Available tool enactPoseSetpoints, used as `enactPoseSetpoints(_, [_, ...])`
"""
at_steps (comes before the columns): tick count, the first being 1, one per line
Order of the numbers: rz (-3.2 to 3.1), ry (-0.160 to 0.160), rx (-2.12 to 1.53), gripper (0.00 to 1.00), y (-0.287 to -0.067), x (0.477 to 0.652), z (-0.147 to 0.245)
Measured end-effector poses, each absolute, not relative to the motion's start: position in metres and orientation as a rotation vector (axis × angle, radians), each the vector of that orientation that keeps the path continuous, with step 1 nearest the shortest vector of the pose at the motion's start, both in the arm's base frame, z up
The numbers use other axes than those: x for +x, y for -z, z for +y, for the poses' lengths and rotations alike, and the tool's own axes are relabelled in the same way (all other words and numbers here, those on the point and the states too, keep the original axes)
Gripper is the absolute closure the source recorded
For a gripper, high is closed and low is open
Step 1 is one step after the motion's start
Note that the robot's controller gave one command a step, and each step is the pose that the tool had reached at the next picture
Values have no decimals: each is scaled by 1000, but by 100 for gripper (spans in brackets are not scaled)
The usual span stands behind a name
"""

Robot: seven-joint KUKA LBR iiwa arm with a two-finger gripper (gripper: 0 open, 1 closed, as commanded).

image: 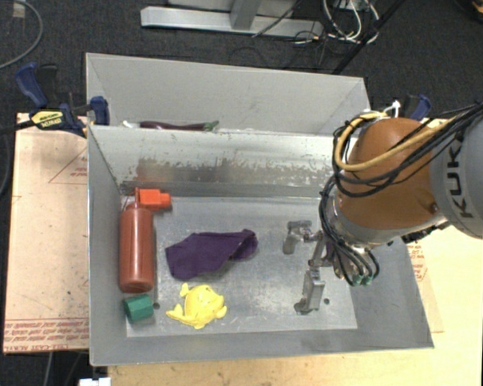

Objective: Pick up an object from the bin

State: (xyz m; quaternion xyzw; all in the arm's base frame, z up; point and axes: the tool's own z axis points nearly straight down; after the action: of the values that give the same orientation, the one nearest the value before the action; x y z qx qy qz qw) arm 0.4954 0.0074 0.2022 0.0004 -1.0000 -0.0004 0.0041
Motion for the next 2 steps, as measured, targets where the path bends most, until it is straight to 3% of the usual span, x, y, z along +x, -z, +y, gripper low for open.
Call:
enactPoseSetpoints(1, [-3142, 1, 1, 0, -206, 497, 7])
enactPoseSetpoints(2, [-3138, -1, 31, 0, -207, 535, 33])
